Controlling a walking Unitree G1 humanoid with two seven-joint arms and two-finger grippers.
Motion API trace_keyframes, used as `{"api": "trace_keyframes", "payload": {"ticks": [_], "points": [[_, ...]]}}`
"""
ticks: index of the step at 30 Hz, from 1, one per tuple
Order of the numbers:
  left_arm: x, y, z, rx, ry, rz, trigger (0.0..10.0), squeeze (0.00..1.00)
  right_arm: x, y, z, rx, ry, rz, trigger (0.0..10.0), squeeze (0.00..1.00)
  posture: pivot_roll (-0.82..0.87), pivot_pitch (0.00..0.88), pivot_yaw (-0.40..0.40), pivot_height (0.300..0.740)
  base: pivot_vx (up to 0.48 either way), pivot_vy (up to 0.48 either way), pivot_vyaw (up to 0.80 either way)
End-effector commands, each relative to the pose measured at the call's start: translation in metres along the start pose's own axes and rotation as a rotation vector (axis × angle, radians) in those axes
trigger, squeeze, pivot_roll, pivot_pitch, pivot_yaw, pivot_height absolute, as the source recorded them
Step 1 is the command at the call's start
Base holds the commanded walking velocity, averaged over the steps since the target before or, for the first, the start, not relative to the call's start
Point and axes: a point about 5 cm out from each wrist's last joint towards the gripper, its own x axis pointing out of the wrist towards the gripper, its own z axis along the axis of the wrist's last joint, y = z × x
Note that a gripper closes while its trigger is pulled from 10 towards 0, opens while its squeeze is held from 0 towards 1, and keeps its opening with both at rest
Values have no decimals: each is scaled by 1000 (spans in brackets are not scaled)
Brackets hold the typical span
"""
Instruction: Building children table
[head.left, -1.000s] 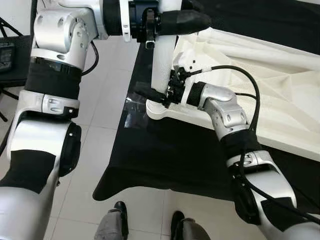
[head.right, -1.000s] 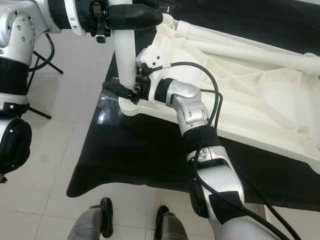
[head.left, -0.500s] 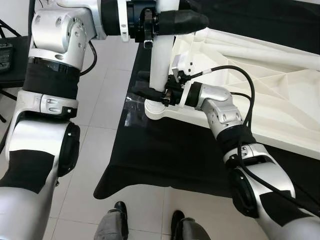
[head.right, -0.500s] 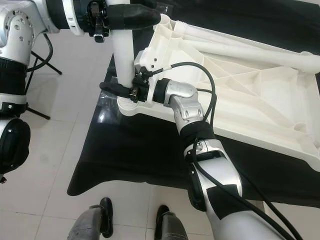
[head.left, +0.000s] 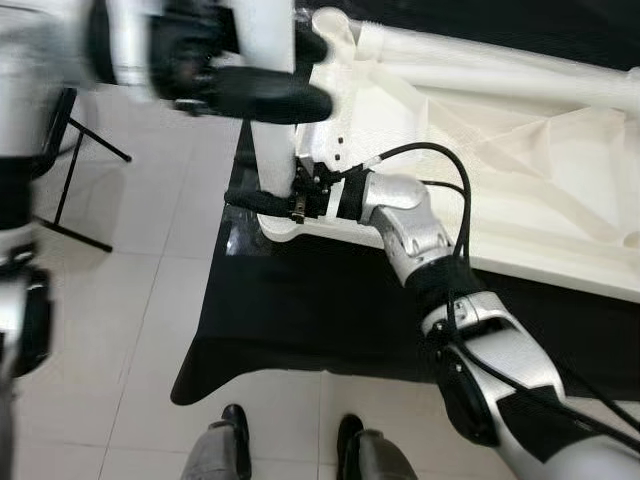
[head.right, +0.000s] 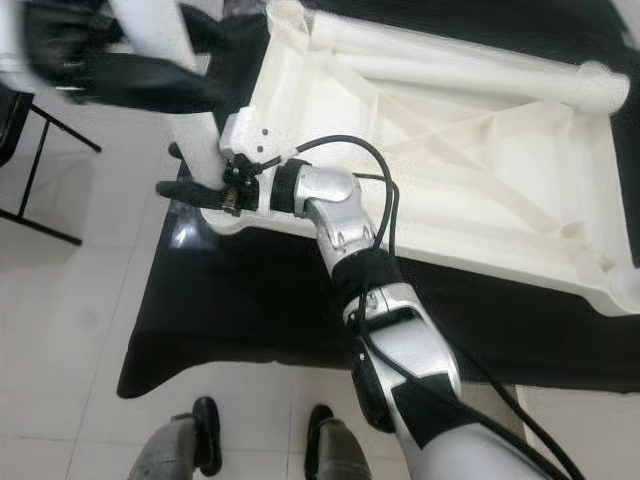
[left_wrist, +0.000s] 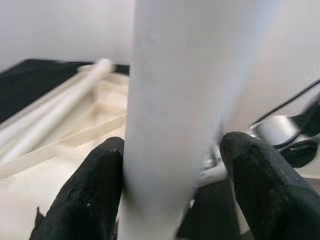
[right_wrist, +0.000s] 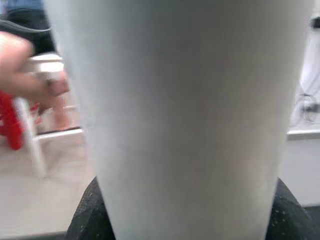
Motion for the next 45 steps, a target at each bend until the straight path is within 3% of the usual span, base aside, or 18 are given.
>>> {"api": "trace_keyframes", "payload": {"ticks": [1, 7, 19, 21, 22, 24, 26, 27, 28, 29, 30, 37, 38, 39, 40, 42, 43, 45], "points": [[-19, -14, 14, 95, 22, 32, 10000, 0, -45, -22, -31, 186, 54, -376, 0, 0, 110, 329, -59, 740, 0, 0, 0], [-52, -14, 2, 82, 64, 352, 10000, 0, -49, -10, -43, 216, 77, -398, 0, 0, 105, 326, -71, 740, 0, 0, 0], [-63, -13, -11, 120, 54, 648, 10000, 0, -51, -15, -41, 191, 124, -420, 0, 0, 113, 324, -74, 740, 0, 0, 0], [-69, -12, -25, 84, 48, 765, 10000, 0, -55, -14, -46, 195, 169, -467, 0, 0, 112, 326, -73, 740, 0, 0, 0], [-76, -16, -49, 22, 53, 885, 10000, 0, -70, -20, -60, 243, 266, -774, 0, 0, 102, 332, -83, 740, 0, 0, 0], [-77, -27, -78, -57, 65, 958, 10000, 0, -79, -4, -70, 246, 329, -948, 0, 0, 113, 333, -90, 740, 0, 0, 0], [-77, -27, -78, -57, 65, 958, 10000, 0, -79, -4, -70, 246, 329, -948, 0, 0, 113, 333, -90, 740, 0, 0, 0], [-74, -45, -111, -150, 84, 1008, 10000, 0, -77, 24, -77, 269, 360, -1041, 0, 0, 119, 343, -94, 740, 0, 0, 0], [-74, -45, -111, -150, 84, 1008, 10000, 0, -77, 24, -77, 269, 360, -1041, 0, 0, 119, 343, -94, 740, 0, 0, 0], [-51, -90, -170, -344, 115, 1027, 10000, 0, -70, 60, -79, 338, 351, -1100, 0, 0, 126, 326, -91, 740, 0, 0, 0], [-41, -106, -185, -413, 115, 1034, 10000, 0, -67, 65, -80, 358, 351, -1101, 0, 0, 130, 322, -91, 740, 0, 0, 0], [-2, -127, -204, -542, 19, 986, 10000, 0, -63, 57, -78, 330, 340, -1068, 0, 0, 126, 300, -93, 740, 0, 0, 0], [6, -128, -203, -539, 4, 971, 10000, 0, -61, 56, -77, 337, 338, -1050, 4353, 0, 125, 294, -87, 740, 0, 0, 0], [6, -128, -203, -539, 4, 971, 10000, 0, -61, 56, -77, 337, 338, -1050, 4353, 0, 125, 294, -87, 740, 0, 0, 0], [13, -131, -203, -535, -2, 960, 10000, 0, -58, 56, -74, 361, 323, -1019, 10000, 0, 125, 294, -87, 740, 0, 0, 0], [13, -131, -203, -535, -2, 960, 10000, 0, -58, 56, -74, 361, 323, -1019, 10000, 0, 125, 294, -87, 740, 0, 0, 0], [20, -134, -202, -523, -3, 940, 10000, 0, -50, 57, -67, 386, 267, -919, 10000, 992, 129, 282, -76, 740, 0, 0, 0], [32, -142, -200, -504, -13, 919, 10000, 0, -37, 53, -40, 389, 97, -701, 10000, 1000, 135, 274, -69, 740, 0, 0, 0]]}}
